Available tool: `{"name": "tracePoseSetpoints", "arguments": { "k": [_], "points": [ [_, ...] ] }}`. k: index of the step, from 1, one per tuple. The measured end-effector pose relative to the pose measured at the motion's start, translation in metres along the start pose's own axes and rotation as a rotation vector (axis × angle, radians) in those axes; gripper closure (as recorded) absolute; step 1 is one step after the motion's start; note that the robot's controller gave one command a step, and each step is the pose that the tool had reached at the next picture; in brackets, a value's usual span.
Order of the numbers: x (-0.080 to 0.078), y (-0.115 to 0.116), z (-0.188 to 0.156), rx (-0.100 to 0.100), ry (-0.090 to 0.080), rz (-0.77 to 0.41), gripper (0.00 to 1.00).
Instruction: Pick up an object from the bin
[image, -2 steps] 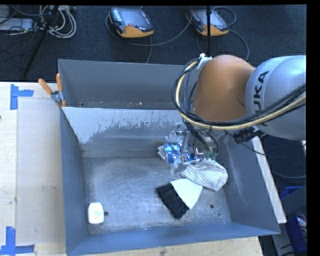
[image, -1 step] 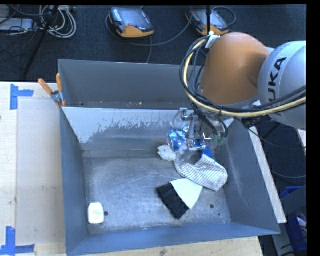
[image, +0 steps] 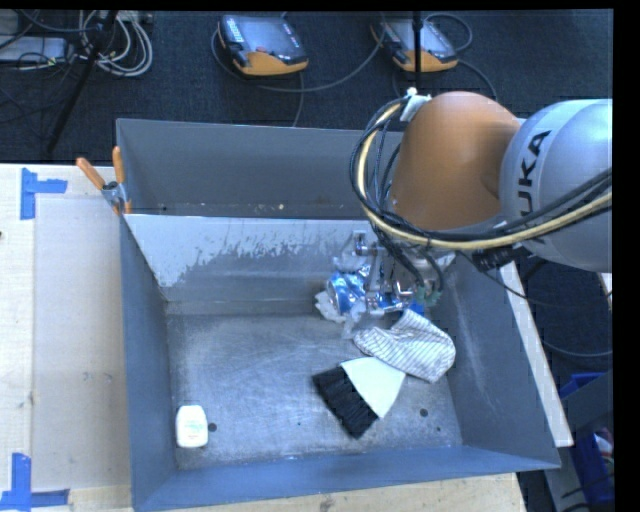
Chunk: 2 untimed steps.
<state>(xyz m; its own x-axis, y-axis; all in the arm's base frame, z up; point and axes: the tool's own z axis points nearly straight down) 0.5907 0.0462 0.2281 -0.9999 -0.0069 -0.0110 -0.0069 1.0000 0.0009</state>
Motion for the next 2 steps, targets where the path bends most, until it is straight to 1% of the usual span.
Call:
{"name": "tracePoseSetpoints", "arguments": {
  "k": [1, 2],
  "points": [
    [0.001, 0.005, 0.063, 0.0, 0.008, -0.055, 1.0],
    [0.016, 0.007, 0.096, 0.0, 0.015, -0.034, 1.0]
  ]
}}
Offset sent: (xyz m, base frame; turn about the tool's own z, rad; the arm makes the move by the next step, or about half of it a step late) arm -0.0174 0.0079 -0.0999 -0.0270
